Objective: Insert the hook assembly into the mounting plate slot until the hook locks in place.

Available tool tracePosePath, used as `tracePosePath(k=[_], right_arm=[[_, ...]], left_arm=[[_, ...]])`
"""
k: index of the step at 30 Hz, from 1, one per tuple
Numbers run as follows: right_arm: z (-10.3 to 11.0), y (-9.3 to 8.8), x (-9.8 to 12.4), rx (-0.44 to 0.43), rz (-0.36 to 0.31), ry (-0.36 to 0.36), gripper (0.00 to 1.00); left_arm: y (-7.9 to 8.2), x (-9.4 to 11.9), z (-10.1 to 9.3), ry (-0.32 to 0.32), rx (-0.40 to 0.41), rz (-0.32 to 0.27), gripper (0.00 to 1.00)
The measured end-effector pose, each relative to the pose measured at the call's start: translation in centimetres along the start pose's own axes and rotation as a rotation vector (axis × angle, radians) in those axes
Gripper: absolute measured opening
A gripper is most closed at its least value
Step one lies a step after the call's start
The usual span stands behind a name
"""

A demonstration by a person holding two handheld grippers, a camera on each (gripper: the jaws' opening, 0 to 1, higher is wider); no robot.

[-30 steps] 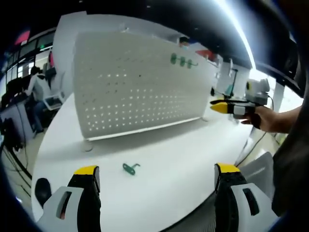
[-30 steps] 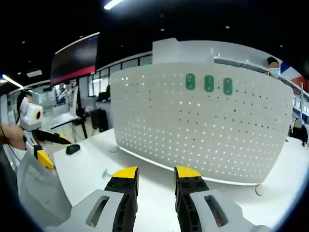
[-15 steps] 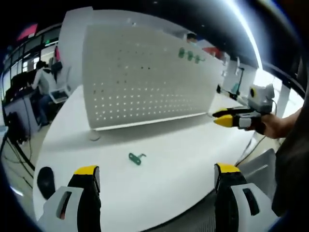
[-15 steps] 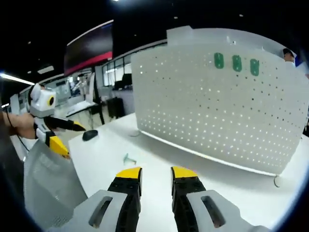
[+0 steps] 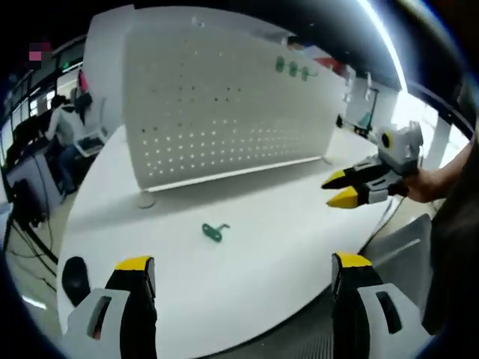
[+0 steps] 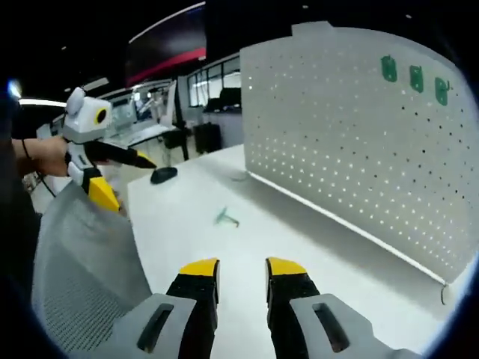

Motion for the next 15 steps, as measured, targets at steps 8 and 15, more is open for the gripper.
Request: tracePosePath(k=[8,15], right_arm=[[0.5,0.6,-3.7,0.131,0.073,0.162,0.19],[0.7,1.7,-7.3,0.208,0.086,0.246,0.18]], left_arm=[[-0.2,-0.4,0.1,-0.004,0.010,0.023,0.99],[-0.3,-0.6,0.3,-0.005,0.023,0.028,0.99]])
Point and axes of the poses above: the point that each gripper's makers call its tool centre point, and the gripper's own axes: x roughly backward along the fingers, z roughly to its left, y roughly out of its top, the point moved 10 cm from there along x, roughly backward along the fingers, and after that the axes turned 5 degrees about x, right-handed, at the moved point
